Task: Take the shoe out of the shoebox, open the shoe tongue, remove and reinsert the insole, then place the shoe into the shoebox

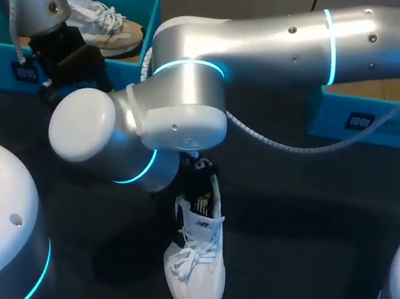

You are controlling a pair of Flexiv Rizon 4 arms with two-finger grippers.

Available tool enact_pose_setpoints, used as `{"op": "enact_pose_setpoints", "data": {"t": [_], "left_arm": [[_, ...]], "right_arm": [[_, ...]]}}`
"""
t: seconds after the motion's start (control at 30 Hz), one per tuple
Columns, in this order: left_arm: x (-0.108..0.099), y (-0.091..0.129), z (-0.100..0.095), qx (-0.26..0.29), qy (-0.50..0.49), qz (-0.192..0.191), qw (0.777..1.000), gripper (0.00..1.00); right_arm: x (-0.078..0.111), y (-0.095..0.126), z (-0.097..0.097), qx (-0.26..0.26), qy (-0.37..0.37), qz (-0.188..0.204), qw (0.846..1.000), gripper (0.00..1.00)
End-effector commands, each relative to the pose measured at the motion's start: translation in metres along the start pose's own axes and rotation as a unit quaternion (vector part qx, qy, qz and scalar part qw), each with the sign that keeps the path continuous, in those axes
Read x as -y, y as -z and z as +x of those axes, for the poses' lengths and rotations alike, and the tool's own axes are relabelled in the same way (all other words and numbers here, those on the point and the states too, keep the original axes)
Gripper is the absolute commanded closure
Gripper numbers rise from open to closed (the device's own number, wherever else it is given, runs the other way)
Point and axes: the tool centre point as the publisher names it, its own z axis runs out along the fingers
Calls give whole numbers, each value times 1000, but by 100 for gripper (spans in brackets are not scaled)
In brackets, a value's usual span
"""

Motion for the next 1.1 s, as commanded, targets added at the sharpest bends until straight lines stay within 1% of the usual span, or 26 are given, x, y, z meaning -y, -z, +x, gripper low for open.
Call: {"op": "enact_pose_setpoints", "data": {"t": [0.03, 0.4, 0.43, 0.47, 0.93, 0.97, 1.1], "left_arm": [[0, 1, 1, 0, 0, -1, 1000, 0], [0, 1, 1, 0, 0, -1, 1000, 0], [-26, 22, -2, -20, -11, 12, 1000, 0], [-37, 31, -4, -20, -11, 12, 1000, 0], [-38, 29, -5, -19, -4, 14, 1000, 0], [-38, 29, -5, -19, -4, 14, 1000, 0], [-38, 29, -5, -19, -4, 14, 1000, 0]], "right_arm": [[6, 0, 2, 1, -218, -4, 976, 100], [6, 0, 2, 1, -218, -4, 976, 100], [-3, -20, 12, -32, -211, 13, 977, 100], [-3, -19, 12, -32, -210, 13, 977, 100], [-2, -16, 10, -31, -209, 13, 977, 100], [0, -1, 3, -19, -210, 6, 977, 100], [1, 8, 1, -15, -210, -2, 978, 100]]}}
